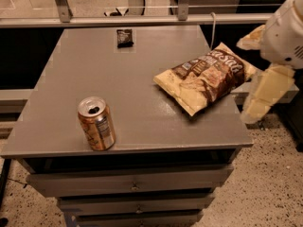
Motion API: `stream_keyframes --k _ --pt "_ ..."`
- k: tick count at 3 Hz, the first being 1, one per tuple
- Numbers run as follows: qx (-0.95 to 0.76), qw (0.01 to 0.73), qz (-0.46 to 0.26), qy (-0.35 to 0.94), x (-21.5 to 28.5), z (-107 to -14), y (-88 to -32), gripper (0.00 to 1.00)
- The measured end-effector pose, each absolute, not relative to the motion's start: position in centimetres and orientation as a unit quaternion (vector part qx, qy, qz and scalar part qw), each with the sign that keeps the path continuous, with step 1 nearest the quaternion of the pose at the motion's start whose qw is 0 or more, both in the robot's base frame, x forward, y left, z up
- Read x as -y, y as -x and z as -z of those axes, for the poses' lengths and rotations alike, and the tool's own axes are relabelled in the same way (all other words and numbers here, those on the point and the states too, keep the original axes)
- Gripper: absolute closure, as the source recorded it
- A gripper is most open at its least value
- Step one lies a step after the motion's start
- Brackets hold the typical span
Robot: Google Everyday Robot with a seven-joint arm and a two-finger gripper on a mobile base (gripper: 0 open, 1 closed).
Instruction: Move orange can near brown chip bag
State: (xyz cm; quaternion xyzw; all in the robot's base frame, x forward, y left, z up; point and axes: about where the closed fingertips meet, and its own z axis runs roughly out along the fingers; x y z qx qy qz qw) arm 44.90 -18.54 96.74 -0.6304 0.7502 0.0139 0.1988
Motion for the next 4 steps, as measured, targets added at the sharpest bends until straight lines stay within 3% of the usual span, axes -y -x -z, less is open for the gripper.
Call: stream_keyframes --k 2,4 --pt "-0.643 0.298 -0.175 0.683 8.2 -93.5 -48.6 0.00" --pt "-0.562 0.364 -0.315 0.673 -0.8 -92.0 -47.3 0.00"
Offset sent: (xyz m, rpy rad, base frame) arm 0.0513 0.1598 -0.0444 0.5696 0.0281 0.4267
